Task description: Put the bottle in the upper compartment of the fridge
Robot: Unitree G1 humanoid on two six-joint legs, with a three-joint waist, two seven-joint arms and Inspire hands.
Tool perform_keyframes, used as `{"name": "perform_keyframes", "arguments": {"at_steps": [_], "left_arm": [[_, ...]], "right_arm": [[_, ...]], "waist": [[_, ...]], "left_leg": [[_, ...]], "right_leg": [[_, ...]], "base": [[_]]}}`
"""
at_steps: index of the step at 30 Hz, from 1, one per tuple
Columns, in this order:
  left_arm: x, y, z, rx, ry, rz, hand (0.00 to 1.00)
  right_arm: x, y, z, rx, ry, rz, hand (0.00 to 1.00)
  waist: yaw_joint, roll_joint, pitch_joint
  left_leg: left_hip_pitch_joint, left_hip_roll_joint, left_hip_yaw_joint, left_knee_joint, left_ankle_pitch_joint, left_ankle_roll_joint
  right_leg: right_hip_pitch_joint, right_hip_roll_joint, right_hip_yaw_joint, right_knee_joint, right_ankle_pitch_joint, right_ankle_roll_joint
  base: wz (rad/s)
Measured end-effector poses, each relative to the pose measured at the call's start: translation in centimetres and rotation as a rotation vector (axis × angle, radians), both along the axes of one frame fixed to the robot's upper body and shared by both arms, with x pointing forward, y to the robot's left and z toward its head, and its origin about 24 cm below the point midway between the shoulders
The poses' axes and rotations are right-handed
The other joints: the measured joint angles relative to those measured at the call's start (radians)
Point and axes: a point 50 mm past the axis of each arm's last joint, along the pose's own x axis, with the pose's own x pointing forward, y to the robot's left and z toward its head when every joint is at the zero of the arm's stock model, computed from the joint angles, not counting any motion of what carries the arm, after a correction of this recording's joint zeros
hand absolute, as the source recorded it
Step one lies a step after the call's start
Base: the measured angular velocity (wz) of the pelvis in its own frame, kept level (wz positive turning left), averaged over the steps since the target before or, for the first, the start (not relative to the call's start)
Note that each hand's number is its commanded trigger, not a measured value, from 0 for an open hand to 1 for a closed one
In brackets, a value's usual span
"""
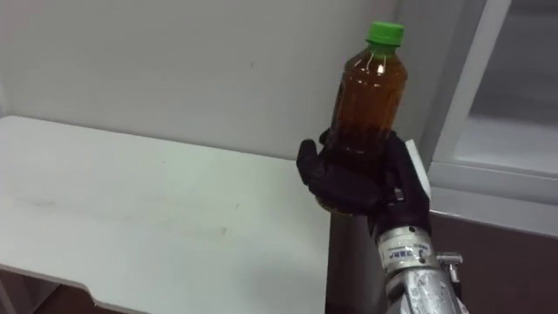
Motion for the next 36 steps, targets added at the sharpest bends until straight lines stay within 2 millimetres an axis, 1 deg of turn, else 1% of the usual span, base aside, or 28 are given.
{"name": "perform_keyframes", "arguments": {"at_steps": [6,9,11,12,15,16,19,22,26,31,36], "left_arm": [[-0.8,0.4,0.1,0.01,0.006,0.042,0.0],[-1.4,0.6,0.2,0.015,0.015,0.063,0.0],[-1.7,0.8,0.3,0.02,0.017,0.072,0.0],[-1.8,0.9,0.3,0.022,0.018,0.072,0.0],[-1.9,1.1,0.4,0.032,0.01,0.082,0.0],[-1.7,1.1,0.4,0.035,0.004,0.08,0.0],[-1.6,1.3,0.4,0.038,-0.004,0.079,0.0],[-1.9,1.3,0.5,0.041,0.003,0.083,0.0],[-2.1,1.4,0.5,0.046,0.006,0.084,0.0],[-2.3,1.5,0.5,0.048,0.011,0.083,0.0],[-2.7,2.0,0.7,0.057,0.013,0.113,0.0]], "right_arm": [[-0.6,-1.8,2.1,0.019,-0.089,-0.073,1.0],[-1.0,-2.8,3.2,0.012,-0.133,-0.113,1.0],[-1.4,-3.6,4.1,-0.005,-0.167,-0.138,1.0],[-1.4,-3.8,4.3,-0.011,-0.172,-0.143,1.0],[-1.7,-4.8,5.0,-0.043,-0.194,-0.171,1.0],[-1.7,-5.1,5.3,-0.052,-0.201,-0.183,1.0],[-1.9,-5.6,5.6,-0.057,-0.214,-0.202,1.0],[-2.0,-6.1,5.8,-0.042,-0.223,-0.236,1.0],[-2.1,-6.6,6.0,-0.016,-0.228,-0.265,1.0],[-2.2,-7.1,6.2,0.033,-0.223,-0.255,1.0],[-1.9,-8.3,6.3,-0.01,-0.194,-0.27,1.0]], "waist": [[-0.016,-0.004,-0.0039],[-0.038,-0.01,-0.0052],[-0.053,-0.018,-0.0024],[-0.054,-0.019,-0.0017],[-0.07,-0.027,-0.0018],[-0.077,-0.03,-0.0032],[-0.092,-0.035,-0.0048],[-0.105,-0.042,-0.0069],[-0.108,-0.05,-0.0052],[-0.109,-0.05,-0.0051],[-0.11,-0.053,-0.004]], "left_leg": [[0.01,0.001,0.004,-0.001,0.0,0.0],[0.019,0.002,0.007,-0.001,-0.001,-0.002],[0.027,0.006,0.019,-0.002,-0.002,-0.003],[0.031,0.007,0.025,-0.003,-0.004,-0.004],[0.033,0.009,0.029,-0.001,-0.007,-0.006],[0.034,0.009,0.03,-0.001,-0.007,-0.006],[0.035,0.013,0.041,-0.002,-0.008,-0.007],[0.036,0.015,0.047,-0.002,-0.009,-0.009],[0.037,0.023,0.055,-0.002,-0.013,-0.015],[0.05,0.025,0.057,-0.002,-0.015,-0.018],[0.054,0.028,0.057,-0.003,-0.018,-0.022]], "right_leg": [[0.0,0.001,0.006,-0.001,0.0,0.0],[0.008,0.002,0.008,-0.004,-0.001,0.0],[0.011,0.004,0.019,-0.005,-0.001,0.0],[0.011,0.006,0.026,-0.006,-0.001,0.0],[0.014,0.01,0.032,-0.02,-0.001,-0.001],[0.014,0.01,0.033,-0.02,-0.001,-0.001],[0.013,0.014,0.044,-0.02,0.0,-0.002],[0.013,0.017,0.047,-0.019,0.0,-0.003],[0.011,0.024,0.056,-0.02,0.002,-0.006],[0.019,0.027,0.059,-0.022,0.001,-0.008],[0.031,0.032,0.058,-0.037,0.003,-0.011]], "base": [[-0.01],[-0.03],[-0.12],[-0.23],[-0.08],[-0.05],[-0.08],[-0.04],[-0.07],[-0.01],[0.0]]}}
